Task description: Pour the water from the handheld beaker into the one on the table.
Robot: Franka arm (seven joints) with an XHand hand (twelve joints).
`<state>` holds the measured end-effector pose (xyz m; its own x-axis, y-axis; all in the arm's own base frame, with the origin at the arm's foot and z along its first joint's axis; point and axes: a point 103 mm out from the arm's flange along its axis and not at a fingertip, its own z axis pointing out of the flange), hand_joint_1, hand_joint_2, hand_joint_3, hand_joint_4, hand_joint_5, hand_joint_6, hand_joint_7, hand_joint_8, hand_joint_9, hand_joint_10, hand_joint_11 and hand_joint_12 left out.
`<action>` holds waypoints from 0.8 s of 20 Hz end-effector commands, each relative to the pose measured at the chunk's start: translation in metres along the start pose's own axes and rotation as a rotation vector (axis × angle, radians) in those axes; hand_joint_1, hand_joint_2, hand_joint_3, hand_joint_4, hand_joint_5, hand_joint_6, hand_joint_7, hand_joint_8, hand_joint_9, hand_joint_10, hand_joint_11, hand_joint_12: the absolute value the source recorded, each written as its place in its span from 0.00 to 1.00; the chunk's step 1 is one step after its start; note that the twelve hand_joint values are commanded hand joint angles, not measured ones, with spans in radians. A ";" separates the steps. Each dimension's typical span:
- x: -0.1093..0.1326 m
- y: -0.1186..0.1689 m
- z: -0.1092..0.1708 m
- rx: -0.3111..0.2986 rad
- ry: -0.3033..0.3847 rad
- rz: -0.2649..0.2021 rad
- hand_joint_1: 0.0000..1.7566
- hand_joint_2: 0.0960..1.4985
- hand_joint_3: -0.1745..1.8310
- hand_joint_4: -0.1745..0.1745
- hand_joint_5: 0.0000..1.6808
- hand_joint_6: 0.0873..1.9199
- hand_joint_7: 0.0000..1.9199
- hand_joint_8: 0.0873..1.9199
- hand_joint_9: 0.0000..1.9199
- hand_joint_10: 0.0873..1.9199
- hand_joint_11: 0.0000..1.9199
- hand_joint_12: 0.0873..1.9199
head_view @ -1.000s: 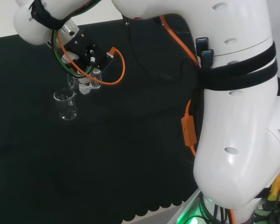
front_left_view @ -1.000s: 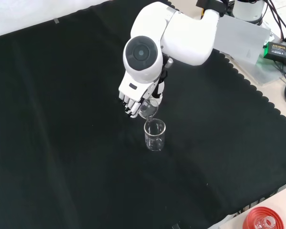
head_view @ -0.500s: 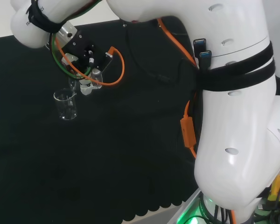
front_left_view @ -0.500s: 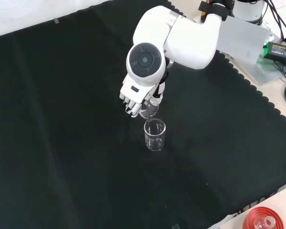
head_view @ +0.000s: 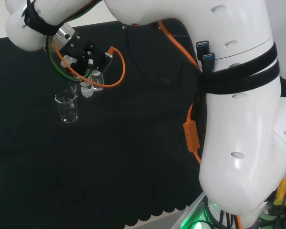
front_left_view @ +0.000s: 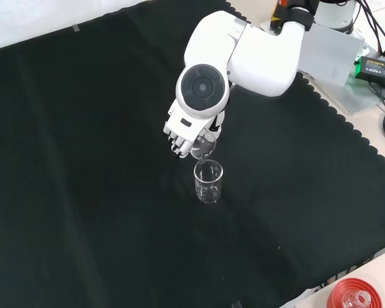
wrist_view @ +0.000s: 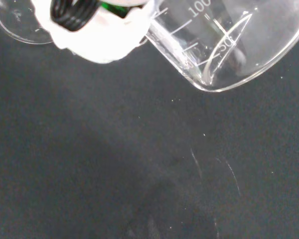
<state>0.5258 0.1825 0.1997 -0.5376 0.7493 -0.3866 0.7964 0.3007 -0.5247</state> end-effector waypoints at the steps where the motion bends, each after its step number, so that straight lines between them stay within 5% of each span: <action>1: 0.002 -0.003 -0.003 -0.008 -0.003 0.004 0.74 0.72 0.00 0.00 0.60 0.44 0.68 0.33 0.69 0.49 0.55 0.45; 16: 0.016 -0.005 -0.015 0.010 -0.062 -0.017 0.74 0.72 0.00 0.00 0.60 0.45 0.68 0.34 0.69 0.49 0.55 0.45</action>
<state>0.5180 0.2007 0.2074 -0.5616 0.7168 -0.4133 0.7866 0.3078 -0.5352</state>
